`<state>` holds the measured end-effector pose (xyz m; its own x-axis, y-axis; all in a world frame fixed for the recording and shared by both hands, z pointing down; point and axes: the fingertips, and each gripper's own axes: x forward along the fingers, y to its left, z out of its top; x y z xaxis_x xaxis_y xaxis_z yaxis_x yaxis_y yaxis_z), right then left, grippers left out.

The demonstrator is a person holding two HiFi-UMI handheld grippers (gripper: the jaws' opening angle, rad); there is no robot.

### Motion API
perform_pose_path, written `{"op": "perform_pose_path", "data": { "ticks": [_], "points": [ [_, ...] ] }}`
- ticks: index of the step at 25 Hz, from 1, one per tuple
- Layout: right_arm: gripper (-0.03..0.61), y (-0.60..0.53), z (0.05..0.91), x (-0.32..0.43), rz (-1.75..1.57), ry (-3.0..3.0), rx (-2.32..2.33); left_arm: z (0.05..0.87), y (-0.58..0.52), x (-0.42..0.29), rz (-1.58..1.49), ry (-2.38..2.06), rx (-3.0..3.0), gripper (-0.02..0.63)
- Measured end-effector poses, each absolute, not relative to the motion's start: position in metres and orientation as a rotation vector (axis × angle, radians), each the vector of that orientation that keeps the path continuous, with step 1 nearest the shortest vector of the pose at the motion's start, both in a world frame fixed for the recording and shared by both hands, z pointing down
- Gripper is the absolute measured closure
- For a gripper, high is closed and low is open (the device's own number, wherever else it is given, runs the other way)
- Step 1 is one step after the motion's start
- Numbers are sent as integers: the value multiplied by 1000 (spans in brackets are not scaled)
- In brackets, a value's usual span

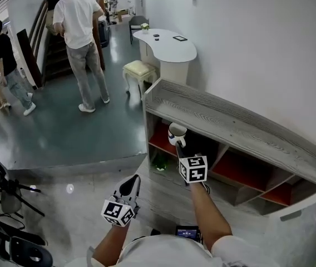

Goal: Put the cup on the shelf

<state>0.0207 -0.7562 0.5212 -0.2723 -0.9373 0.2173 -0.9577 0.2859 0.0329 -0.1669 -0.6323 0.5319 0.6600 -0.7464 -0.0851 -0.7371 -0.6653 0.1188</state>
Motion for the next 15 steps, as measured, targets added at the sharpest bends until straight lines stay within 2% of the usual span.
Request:
{"op": "perform_pose_path", "data": {
  "ticks": [6,15],
  "points": [
    [419,-751,521,24,181,-2368,1745,526,-629,-176,-207,-1300,2786,606],
    [417,-727,478,30,65,-2476,1768,510,-624,-172,-237,-1345,2793,606]
  ]
}}
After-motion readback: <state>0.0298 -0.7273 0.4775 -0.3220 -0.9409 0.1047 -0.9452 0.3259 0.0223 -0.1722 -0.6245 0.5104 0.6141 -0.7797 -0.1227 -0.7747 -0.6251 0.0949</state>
